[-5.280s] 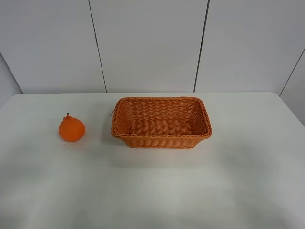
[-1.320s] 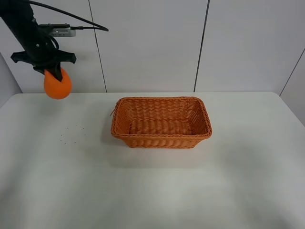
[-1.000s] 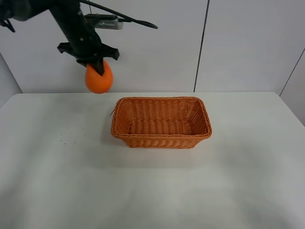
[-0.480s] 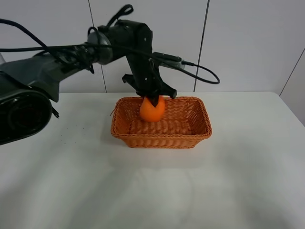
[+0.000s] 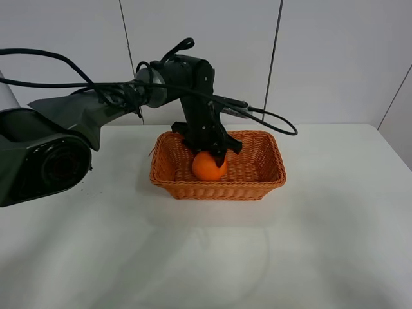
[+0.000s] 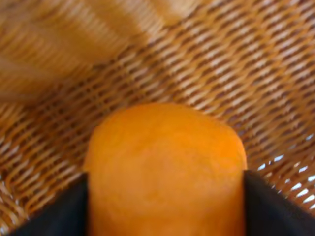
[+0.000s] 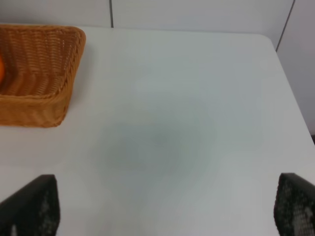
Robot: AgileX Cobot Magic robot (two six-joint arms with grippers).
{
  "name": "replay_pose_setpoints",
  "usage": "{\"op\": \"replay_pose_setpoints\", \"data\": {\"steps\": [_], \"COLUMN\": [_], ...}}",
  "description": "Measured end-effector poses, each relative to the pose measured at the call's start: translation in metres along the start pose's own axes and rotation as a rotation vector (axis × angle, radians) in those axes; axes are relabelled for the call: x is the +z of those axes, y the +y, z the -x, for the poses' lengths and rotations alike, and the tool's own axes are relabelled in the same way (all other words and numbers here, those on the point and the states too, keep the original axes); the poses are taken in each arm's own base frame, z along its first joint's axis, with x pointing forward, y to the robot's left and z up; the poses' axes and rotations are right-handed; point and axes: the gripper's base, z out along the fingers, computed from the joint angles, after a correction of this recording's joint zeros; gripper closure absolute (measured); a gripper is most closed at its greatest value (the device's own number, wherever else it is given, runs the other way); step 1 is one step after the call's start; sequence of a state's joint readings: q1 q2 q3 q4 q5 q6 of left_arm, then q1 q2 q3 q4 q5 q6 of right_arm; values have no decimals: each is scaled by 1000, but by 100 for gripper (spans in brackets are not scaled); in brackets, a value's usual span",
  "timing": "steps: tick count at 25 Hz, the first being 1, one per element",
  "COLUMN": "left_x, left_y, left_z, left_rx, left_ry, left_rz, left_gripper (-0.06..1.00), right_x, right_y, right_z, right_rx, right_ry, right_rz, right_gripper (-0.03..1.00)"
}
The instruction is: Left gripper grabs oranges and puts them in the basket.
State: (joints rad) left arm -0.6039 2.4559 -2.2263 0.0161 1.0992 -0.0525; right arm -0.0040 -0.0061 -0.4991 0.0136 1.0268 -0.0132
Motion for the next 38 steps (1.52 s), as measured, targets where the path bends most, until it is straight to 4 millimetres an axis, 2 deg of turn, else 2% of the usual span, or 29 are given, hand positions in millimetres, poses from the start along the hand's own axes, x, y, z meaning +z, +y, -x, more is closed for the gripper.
{"op": "replay_pose_setpoints", "data": {"steps": [3,6,8,10,13,15,17,20,25,29,33,36,38], "left_x": [-1,-7,-19,-38,-80,-106,-125,-135,-122,-110,-108,-111,-113], "left_y": [0,0,2,6,16,27,40,63,116,173,230,263,276], "left_z": [-1,-2,-3,-2,-1,-2,-4,-7,-19,-39,-64,-81,-89], "left_rx": [3,1,2,12,3,-17,-41,-81,-156,-272,-397,-477,-516], "left_ry": [13,29,29,-6,-88,-142,-178,-196,-141,-94,-73,-72,-73], "left_rz": [0,-2,-2,-2,1,5,13,27,59,87,117,127,120], "left_gripper": [13,11,11,11,11,11,11,11,11,11,11,11,11], "right_x": [0,0,0,0,0,0,0,0,0,0,0,0,0], "right_y": [0,0,0,0,0,0,0,0,0,0,0,0,0], "right_z": [0,0,0,0,0,0,0,0,0,0,0,0,0], "right_rx": [0,0,0,0,0,0,0,0,0,0,0,0,0], "right_ry": [0,0,0,0,0,0,0,0,0,0,0,0,0], "right_rz": [0,0,0,0,0,0,0,0,0,0,0,0,0], "right_gripper": [27,27,27,27,27,27,27,27,27,27,27,27,27]}}
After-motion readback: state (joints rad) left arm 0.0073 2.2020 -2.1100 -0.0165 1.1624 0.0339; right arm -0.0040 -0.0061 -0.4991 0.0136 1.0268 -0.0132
